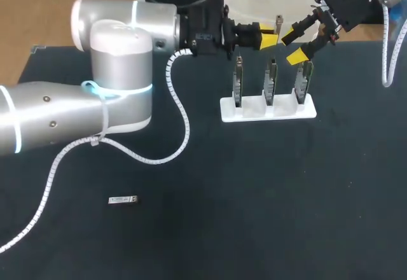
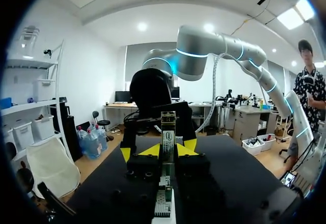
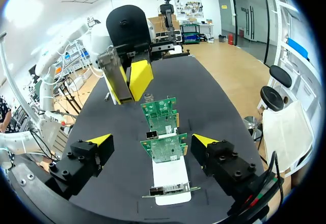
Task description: Pick up the optical module with the left hand, and insert it into the network port with the right hand.
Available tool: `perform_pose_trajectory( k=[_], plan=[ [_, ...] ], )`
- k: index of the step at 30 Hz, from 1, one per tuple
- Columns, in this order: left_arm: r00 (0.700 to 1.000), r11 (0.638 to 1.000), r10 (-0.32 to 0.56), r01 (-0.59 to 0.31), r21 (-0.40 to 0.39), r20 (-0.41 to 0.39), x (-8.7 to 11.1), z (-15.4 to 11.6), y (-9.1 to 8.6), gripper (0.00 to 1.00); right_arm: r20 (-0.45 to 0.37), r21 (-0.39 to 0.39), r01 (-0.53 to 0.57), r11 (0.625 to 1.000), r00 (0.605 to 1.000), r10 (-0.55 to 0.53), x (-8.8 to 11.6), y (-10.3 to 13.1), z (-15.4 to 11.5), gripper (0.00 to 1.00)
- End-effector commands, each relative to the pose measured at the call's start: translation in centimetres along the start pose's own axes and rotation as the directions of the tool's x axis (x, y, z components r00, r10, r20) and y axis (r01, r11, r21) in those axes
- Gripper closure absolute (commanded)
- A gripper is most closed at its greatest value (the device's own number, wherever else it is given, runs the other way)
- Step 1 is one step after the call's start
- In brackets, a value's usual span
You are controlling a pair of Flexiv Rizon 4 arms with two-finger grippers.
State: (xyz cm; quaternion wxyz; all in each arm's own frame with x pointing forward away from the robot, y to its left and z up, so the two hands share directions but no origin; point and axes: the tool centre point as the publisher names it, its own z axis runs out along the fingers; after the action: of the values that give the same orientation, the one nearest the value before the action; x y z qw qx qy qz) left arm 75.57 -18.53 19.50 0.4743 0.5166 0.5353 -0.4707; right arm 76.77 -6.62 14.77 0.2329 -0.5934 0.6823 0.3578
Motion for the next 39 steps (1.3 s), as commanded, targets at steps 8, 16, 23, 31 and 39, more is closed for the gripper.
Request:
perform_pose_trajectory(
  k=[8,16,23,31,39],
  plan=[
    [1.0,1.0,-0.009,0.009,0.003,0.013,0.76,0.8,0.0,1.0,0.0,0.004,0.0,1.0,1.0,0.0,0.0,0.13,0.04,0.0],
    [1.0,1.0,-0.004,0.004,-0.003,0.009,0.85,1.2,-0.24,1.0,0.0,0.004,0.0,1.0,1.0,0.0,0.0,0.13,0.04,0.0],
    [1.0,0.999,-0.006,0.007,-0.033,0.013,0.95,1.18,-0.13,1.0,0.0,0.004,0.0,1.0,1.0,0.0,0.0,0.13,0.04,0.0],
    [1.0,0.999,-0.003,0.003,-0.047,0.006,0.93,1.22,-0.03,1.0,0.0,0.004,0.0,1.0,1.0,0.0,0.0,0.13,0.04,0.0],
    [1.0,0.999,-0.002,0.002,-0.049,-0.005,1.07,1.31,0.01,1.0,0.0,0.004,0.0,1.0,1.0,0.0,0.0,0.13,0.04,0.0]
  ],
)
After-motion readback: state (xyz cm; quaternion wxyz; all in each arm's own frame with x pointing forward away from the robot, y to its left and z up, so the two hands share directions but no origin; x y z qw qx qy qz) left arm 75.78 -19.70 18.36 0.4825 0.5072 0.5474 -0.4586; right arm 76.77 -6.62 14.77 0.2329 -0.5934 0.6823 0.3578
